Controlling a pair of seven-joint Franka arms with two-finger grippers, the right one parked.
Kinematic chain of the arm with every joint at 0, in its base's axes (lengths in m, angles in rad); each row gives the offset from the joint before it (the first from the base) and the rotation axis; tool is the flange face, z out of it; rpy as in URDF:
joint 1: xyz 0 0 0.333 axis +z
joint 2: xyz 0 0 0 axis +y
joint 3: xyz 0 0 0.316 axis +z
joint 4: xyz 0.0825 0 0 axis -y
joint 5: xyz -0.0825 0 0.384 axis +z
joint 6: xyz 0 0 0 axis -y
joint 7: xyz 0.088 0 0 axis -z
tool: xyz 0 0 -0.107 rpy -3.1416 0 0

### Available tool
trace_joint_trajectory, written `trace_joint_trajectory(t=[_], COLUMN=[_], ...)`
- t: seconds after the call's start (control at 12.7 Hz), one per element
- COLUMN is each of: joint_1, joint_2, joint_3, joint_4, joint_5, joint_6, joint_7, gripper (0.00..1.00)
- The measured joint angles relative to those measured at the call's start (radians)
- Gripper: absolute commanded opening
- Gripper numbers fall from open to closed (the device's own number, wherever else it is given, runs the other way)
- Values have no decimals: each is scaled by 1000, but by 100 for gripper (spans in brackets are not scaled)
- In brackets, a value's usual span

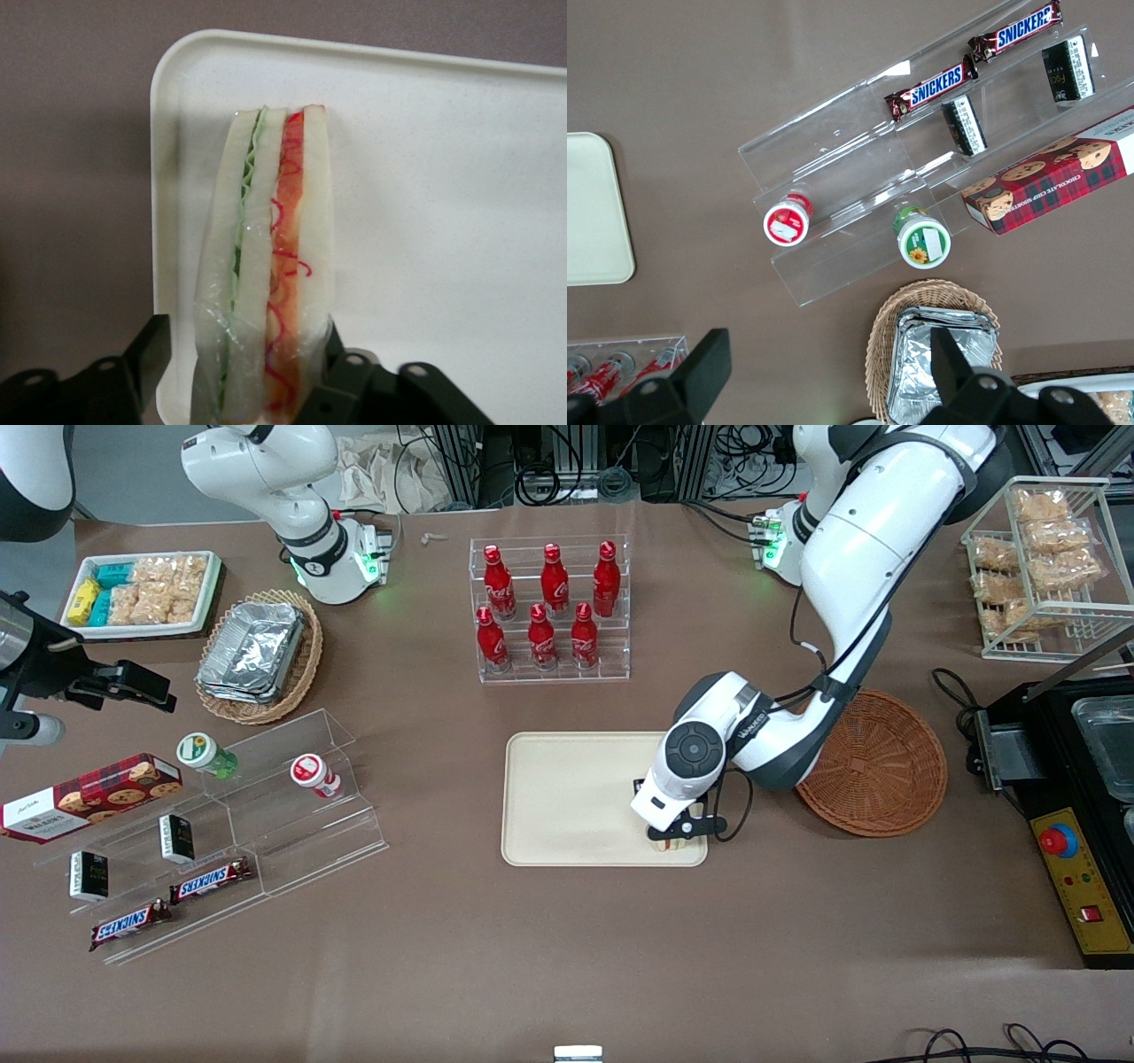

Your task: Place sandwich from basket to tray

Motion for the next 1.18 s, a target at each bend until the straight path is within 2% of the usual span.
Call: trace_joint_trajectory(t=[0.47, 0.79, 0.94, 1.18], joint_1=[2, 55, 99, 132], joint_2=[-18, -160, -225, -266], joint_3=[0, 3, 3, 4], joint_4=[68, 102, 102, 100], joint_5=[1, -6, -38, -45], joint_6=[-7, -104, -145, -205], joint_7=[-3, -1, 31, 118], gripper=[100, 100, 100, 100])
